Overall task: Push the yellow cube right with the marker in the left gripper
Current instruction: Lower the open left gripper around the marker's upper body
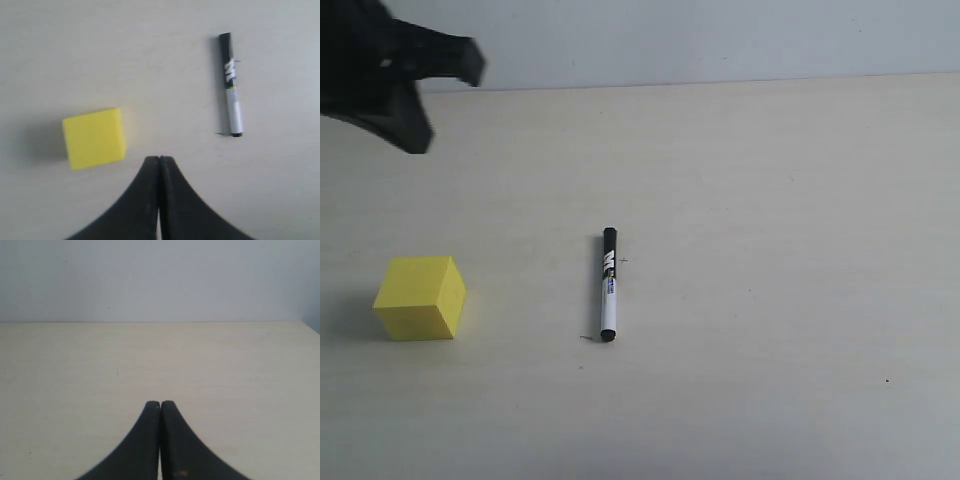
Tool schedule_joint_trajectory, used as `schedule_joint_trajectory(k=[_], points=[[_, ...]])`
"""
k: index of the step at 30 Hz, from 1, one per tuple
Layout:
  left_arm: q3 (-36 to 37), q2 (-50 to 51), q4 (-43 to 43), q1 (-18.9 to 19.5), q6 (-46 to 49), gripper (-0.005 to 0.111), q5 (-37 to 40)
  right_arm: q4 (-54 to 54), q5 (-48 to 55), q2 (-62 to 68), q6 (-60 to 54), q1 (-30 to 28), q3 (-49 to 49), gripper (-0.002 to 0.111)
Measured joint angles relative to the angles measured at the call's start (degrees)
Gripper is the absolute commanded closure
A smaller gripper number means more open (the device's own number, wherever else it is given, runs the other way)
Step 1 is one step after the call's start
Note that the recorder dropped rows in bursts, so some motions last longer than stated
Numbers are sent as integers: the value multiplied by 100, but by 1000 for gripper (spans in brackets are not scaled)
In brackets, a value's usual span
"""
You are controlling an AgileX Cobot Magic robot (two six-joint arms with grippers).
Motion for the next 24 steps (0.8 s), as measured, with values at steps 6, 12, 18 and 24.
schedule_joint_trajectory(k=[6, 12, 18, 24], points=[[-816, 1300, 0, -817, -435, 107, 3, 0, 0, 0, 0, 0, 0, 108], [-1485, 2472, 0, -1059, -610, 102, 3, 0, 0, 0, 0, 0, 0, 108], [-1669, 3137, 0, -1093, -948, 72, 3, 0, 0, 0, 0, 0, 0, 108], [-1682, 3311, 9, -1136, -1149, 61, 3, 0, 0, 0, 0, 0, 0, 108]])
